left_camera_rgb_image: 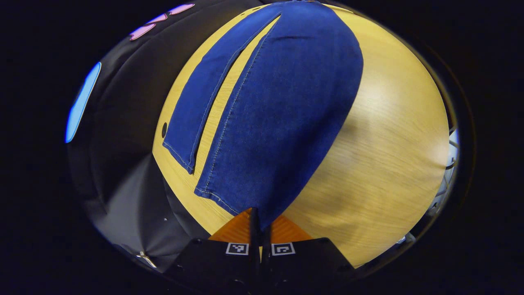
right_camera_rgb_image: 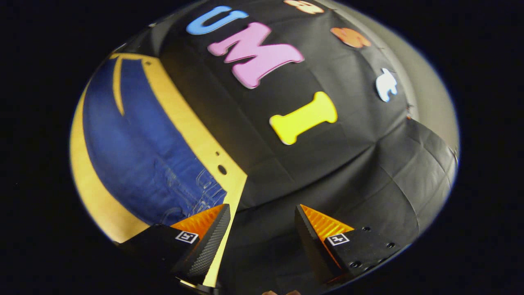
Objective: Grasp the waist and the cuffs of the jeans and fold them to make the two legs overlap; first hold the waist and fold one-third of the jeans toward the cuffs, then hold the cuffs and fold the remaining one-third in the same direction to finish folding.
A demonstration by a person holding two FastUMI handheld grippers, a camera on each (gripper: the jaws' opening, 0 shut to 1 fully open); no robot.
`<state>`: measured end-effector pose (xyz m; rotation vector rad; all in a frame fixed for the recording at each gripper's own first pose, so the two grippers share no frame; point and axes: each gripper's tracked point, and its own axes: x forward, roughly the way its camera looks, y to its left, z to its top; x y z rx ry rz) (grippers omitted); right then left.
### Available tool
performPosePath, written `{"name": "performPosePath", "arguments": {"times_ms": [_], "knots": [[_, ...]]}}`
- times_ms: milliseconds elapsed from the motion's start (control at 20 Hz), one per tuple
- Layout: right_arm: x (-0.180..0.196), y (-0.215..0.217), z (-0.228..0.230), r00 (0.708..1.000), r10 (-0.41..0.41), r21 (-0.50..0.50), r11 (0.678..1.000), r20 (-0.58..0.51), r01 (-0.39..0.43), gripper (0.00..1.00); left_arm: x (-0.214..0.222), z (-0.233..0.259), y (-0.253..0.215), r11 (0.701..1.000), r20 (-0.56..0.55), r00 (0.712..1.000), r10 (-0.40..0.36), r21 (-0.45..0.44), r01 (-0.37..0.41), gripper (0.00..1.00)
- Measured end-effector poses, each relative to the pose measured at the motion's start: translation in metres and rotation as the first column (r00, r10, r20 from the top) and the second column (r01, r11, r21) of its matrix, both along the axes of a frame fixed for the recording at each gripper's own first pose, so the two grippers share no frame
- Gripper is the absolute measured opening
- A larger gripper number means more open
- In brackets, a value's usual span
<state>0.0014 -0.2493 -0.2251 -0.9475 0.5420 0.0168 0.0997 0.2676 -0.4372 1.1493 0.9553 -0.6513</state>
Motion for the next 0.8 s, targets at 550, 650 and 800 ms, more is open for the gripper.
{"name": "performPosePath", "arguments": {"times_ms": [550, 650, 800], "knots": [[-0.05, -0.022, -0.159, 0.769, 0.321, -0.092, 0.894, -0.552, -0.439, 0.98, 0.002, -0.002, 0.001, 0.998, 0.005, 0.999, 0.05, 0.046, -0.05, 0.06], [-0.051, -0.017, -0.177, 0.728, 0.351, -0.077, 0.872, -0.589, -0.483, 0.98, 0.002, -0.002, 0.002, 0.997, 0.003, 0.998, 0.059, 0.053, -0.059, 0.06], [-0.038, -0.014, -0.192, 0.702, 0.37, -0.125, 0.829, -0.608, -0.546, 0.98, 0.002, -0.002, 0.0, 0.995, -0.001, 0.996, 0.085, 0.052, -0.085, 0.06]]}}
